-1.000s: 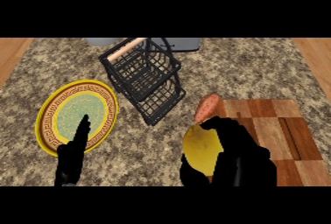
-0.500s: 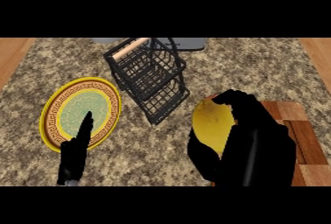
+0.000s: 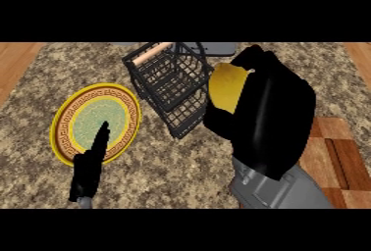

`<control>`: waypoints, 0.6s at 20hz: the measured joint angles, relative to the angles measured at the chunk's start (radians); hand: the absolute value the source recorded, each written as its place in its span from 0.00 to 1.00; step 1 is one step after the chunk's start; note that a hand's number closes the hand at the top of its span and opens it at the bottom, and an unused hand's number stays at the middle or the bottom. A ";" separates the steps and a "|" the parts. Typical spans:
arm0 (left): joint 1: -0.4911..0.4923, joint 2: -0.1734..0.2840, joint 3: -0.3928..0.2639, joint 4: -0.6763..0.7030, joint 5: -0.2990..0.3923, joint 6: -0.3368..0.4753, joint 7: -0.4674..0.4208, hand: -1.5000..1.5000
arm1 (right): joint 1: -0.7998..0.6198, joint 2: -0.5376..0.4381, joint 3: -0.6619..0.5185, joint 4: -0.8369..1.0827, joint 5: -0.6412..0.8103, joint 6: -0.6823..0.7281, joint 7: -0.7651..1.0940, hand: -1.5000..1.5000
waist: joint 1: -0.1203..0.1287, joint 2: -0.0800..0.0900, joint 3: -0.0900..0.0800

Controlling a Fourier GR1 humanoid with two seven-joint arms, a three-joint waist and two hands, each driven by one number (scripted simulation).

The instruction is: Pick the lemon from the cutting board and place it in the tiered basket

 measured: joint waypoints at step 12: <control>-0.013 -0.014 -0.005 0.012 -0.017 0.002 -0.008 0.50 | -0.249 0.000 -0.103 0.430 -0.158 -0.064 0.004 1.00 | 0.014 0.006 0.002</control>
